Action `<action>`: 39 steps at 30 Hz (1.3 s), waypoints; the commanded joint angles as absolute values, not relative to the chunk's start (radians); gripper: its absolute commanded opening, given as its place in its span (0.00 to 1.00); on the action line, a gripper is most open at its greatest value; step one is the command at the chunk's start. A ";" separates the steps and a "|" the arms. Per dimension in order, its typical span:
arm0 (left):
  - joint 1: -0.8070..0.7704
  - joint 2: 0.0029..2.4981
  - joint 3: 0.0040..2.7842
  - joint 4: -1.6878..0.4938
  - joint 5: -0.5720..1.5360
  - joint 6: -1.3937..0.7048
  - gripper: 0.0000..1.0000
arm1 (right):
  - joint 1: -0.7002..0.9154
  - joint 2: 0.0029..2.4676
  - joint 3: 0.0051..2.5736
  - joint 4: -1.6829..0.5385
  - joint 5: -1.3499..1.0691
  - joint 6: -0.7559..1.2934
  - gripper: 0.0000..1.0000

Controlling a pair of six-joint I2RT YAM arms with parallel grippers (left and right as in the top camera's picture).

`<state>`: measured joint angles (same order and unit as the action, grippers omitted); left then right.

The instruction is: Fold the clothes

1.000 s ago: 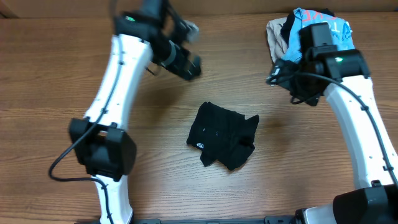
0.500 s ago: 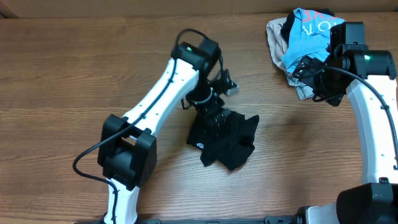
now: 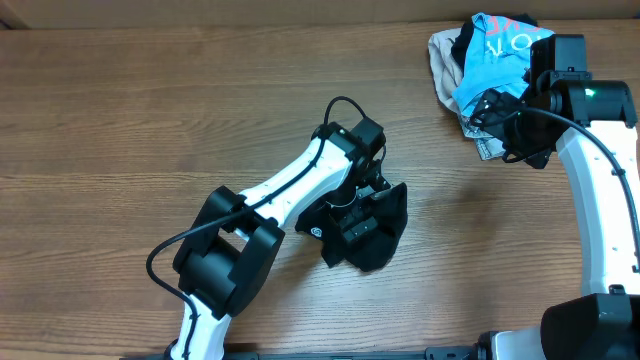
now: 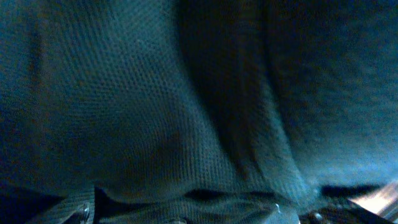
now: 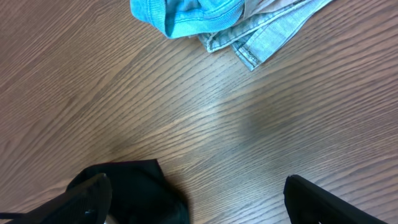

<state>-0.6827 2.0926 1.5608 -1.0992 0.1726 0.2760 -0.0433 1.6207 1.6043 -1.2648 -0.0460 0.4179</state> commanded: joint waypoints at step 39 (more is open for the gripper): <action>-0.426 2.065 2.333 -1.242 -0.159 0.003 1.00 | 0.310 1.906 1.438 -0.739 -0.294 0.307 1.00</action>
<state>-0.4667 2.0815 2.2925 -1.2316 -0.1474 0.0345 0.2707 1.8702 1.4483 -0.7536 -0.2764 0.3309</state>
